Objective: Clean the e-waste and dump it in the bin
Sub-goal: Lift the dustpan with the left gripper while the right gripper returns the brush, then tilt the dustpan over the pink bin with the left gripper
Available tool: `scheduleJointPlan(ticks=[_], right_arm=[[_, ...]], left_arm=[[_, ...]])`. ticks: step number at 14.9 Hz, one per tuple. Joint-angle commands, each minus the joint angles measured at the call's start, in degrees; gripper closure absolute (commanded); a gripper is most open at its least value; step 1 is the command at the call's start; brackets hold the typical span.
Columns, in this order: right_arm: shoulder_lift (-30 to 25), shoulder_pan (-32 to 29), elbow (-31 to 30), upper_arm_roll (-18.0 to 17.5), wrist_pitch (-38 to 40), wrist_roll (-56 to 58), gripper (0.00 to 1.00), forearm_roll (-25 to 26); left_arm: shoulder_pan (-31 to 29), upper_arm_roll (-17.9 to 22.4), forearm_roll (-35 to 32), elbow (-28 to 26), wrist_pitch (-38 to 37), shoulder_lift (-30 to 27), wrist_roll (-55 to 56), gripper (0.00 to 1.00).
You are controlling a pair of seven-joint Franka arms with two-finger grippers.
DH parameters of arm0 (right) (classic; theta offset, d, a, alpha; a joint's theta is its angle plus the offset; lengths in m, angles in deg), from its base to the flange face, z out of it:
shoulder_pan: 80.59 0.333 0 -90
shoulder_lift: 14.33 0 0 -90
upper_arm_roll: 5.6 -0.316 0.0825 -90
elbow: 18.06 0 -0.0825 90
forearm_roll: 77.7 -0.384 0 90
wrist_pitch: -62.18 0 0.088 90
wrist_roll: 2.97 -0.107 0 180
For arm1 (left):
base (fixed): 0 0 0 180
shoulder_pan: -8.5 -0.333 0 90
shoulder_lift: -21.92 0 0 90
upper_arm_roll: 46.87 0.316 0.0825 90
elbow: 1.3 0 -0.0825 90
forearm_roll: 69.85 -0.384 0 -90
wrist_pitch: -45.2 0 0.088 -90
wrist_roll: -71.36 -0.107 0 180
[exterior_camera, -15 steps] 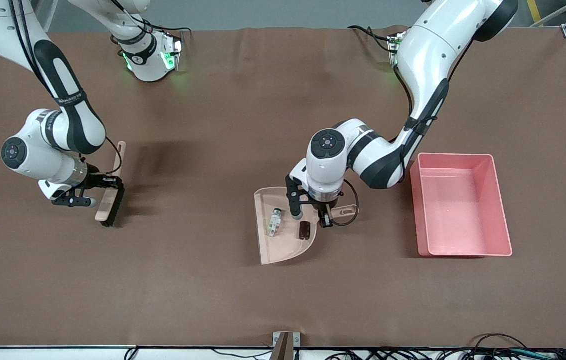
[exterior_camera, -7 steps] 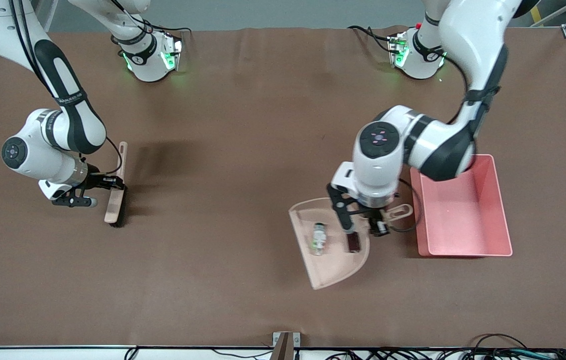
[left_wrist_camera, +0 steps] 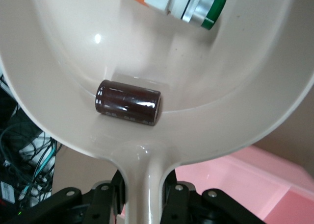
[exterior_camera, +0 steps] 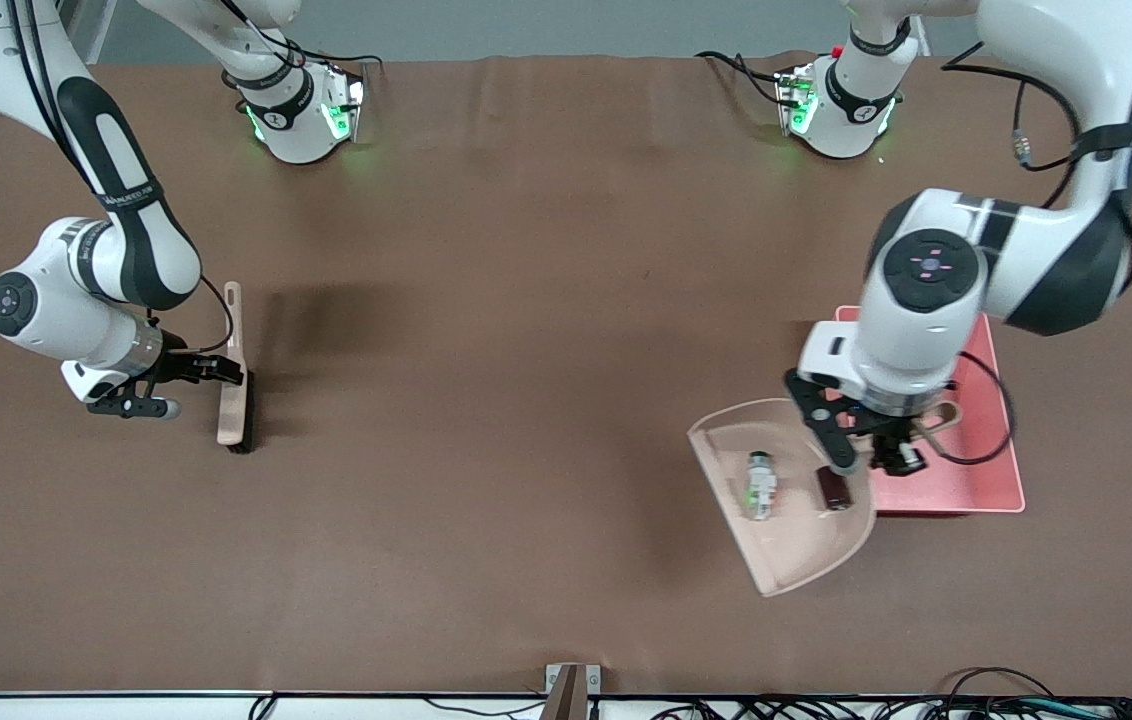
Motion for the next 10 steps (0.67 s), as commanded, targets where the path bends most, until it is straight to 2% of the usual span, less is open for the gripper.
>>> scheduleJointPlan(ticks=[1, 6, 8, 10], right_arm=[[-2.0, -1.6, 2.1, -0.8, 3.6, 0.5, 0.00, 0.7], [-3.6, -1.9, 8.3, 0.3, 11.3, 0.1, 0.00, 0.7], [-4.9, -2.6, 11.0, 0.3, 14.7, 0.0, 0.00, 0.7], [-5.6, -2.7, 15.8, 0.3, 21.2, -0.3, 0.00, 0.7]], left_arm=[[-11.5, -6.7, 1.2, -5.3, 1.1, -4.5, -6.1, 0.88], [-34.1, -21.6, 1.2, -9.6, 3.8, -4.7, -16.2, 0.89], [-38.7, -24.0, 0.8, -11.6, 5.9, -4.7, -19.2, 0.89], [-39.4, -23.9, 0.3, -12.7, 6.7, -4.5, -20.8, 0.89]])
